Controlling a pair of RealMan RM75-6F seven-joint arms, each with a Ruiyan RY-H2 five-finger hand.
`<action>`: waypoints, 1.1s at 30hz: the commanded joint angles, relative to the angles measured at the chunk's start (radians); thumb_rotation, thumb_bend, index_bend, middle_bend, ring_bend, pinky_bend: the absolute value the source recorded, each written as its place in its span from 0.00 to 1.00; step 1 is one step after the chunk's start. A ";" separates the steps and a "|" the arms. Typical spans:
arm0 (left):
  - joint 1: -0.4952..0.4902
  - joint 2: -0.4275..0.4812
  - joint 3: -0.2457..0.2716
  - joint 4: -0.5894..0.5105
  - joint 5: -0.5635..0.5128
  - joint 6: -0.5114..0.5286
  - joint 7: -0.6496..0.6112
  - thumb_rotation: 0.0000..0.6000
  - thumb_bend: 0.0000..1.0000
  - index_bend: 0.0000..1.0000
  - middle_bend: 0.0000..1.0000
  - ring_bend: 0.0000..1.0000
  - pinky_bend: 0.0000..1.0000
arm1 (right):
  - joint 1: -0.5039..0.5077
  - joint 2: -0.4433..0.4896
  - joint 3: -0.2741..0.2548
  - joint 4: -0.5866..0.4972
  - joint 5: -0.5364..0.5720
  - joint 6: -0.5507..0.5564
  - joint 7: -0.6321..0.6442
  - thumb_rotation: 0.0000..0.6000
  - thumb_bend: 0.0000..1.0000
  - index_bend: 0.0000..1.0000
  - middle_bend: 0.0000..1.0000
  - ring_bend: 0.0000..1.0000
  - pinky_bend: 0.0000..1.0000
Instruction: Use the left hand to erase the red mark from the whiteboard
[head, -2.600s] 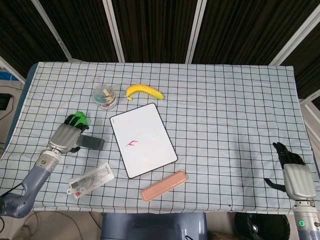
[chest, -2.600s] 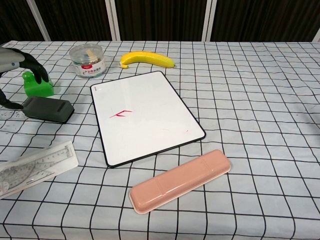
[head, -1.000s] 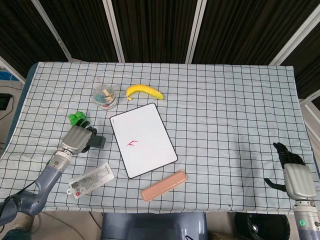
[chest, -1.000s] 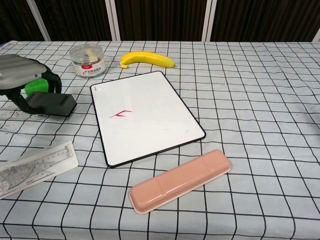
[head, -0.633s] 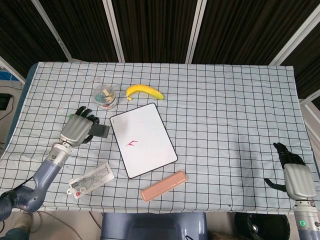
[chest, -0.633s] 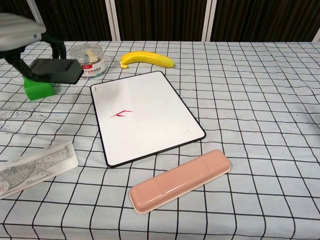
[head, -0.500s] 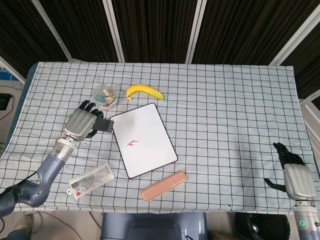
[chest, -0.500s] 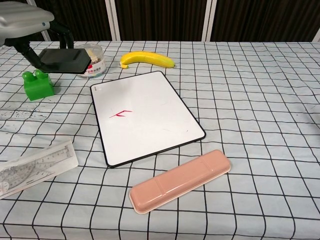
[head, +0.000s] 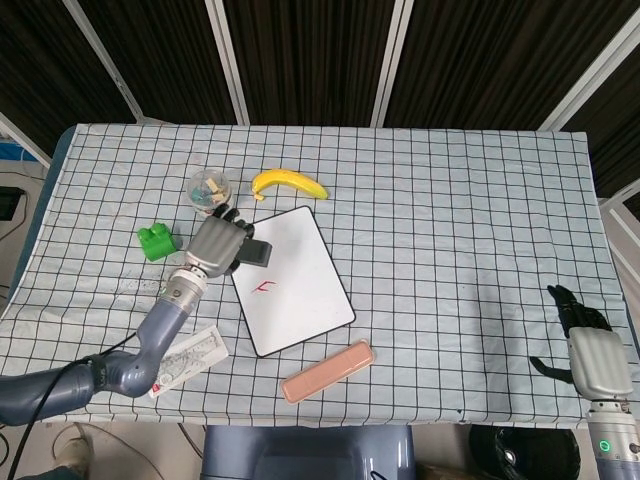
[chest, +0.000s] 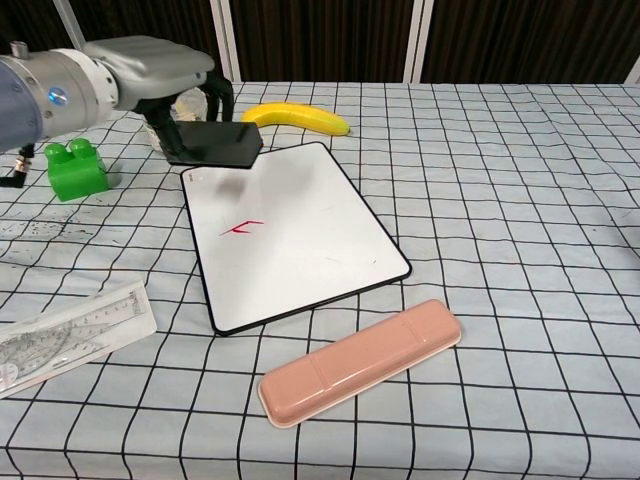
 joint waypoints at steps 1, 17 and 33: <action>-0.024 -0.039 0.020 0.021 0.030 -0.010 -0.012 1.00 0.25 0.42 0.45 0.18 0.15 | 0.000 0.000 0.001 0.000 0.001 0.001 0.000 1.00 0.04 0.06 0.11 0.21 0.21; -0.037 -0.140 0.106 0.141 0.242 -0.015 -0.178 1.00 0.25 0.42 0.45 0.18 0.15 | -0.002 0.003 0.001 0.001 0.000 0.003 0.006 1.00 0.04 0.06 0.11 0.21 0.21; -0.059 -0.186 0.119 0.289 0.271 -0.092 -0.265 1.00 0.24 0.44 0.46 0.18 0.15 | -0.003 0.004 0.002 0.000 0.005 0.002 0.006 1.00 0.04 0.06 0.11 0.21 0.21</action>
